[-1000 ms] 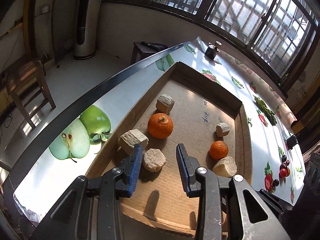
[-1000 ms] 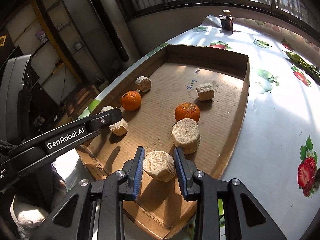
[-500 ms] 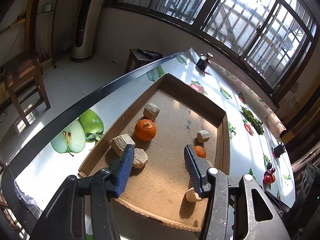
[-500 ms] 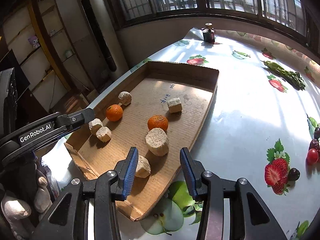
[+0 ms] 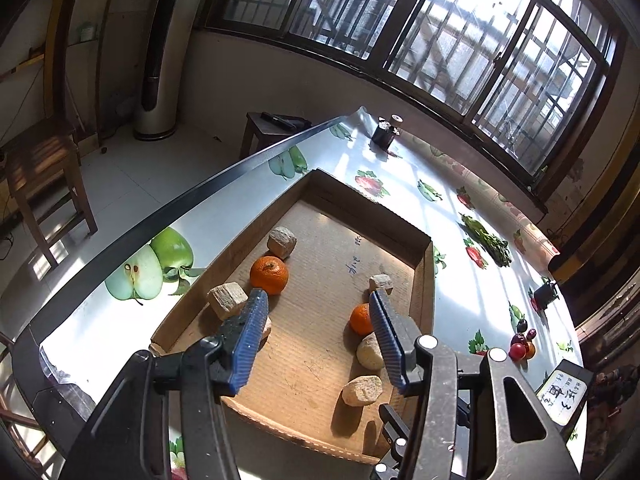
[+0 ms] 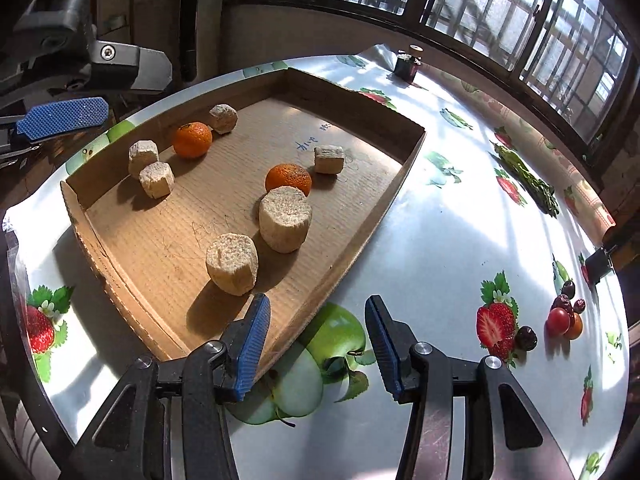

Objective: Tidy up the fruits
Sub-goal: 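Move both tools back over the table toward the dates and mandarin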

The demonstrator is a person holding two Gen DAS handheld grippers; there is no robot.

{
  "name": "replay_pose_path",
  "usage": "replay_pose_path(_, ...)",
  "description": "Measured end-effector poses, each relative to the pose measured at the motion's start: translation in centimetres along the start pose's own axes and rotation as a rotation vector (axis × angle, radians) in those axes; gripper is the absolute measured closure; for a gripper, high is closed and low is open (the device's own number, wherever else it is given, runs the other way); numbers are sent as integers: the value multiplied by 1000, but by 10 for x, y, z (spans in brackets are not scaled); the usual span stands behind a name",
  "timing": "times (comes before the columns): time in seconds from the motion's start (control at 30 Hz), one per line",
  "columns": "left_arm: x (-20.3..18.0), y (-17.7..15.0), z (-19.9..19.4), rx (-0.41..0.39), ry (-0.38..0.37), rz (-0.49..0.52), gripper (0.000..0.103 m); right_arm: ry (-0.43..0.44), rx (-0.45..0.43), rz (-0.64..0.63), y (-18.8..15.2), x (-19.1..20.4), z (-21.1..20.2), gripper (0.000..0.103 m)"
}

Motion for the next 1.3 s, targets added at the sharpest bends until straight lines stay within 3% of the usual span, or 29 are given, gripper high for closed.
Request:
replay_pose_path(0.13,-21,0,-8,-28,-8,62,46,24,2,2,-10,-3,-7,49)
replay_pose_path(0.2,-40,2,-22,-77,12,113,28,62,-10,13,-13,-5,-15,49)
replay_pose_path(0.33,-86,4,-62,-227,-82,248,25,101,-101,73,-10,-31,-49,46)
replay_pose_path(0.43,-116,0,-78,-288,-92,353,25,58,-157,116,-14,-73,-74,38)
replay_pose_path(0.53,-135,-9,-63,-221,-79,403,25,-15,-153,202,-26,-134,-87,35)
replay_pose_path(0.67,-154,-25,-31,-87,-158,397,26,-129,-119,356,-51,-226,-97,35)
replay_pose_path(0.8,-175,-36,-13,-29,-223,406,37,-214,-99,468,-72,-293,-113,35)
replay_pose_path(0.97,-201,-54,4,32,-268,467,62,-217,-115,514,-75,-321,-117,35)
replay_pose_path(1.17,-222,-75,31,139,-325,505,63,-96,-95,563,-55,-319,-71,36)
replay_pose_path(1.23,-232,-80,45,187,-339,529,63,-65,-98,601,-47,-324,-57,49)
replay_pose_path(1.27,-238,-83,51,206,-344,539,63,-63,-96,624,-43,-328,-51,61)
replay_pose_path(1.3,-243,-85,58,222,-356,549,63,-57,-100,653,-39,-334,-45,62)
Point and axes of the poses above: each gripper's, at about its wrist camera, not at the fingertips, and z roughly the way its jaws point, x to its left, y to its top, the point moved 5 cm from there along z, roughly the way its jaws point, and after that the axes turned 10 degrees about z, right-handed, at the moved point
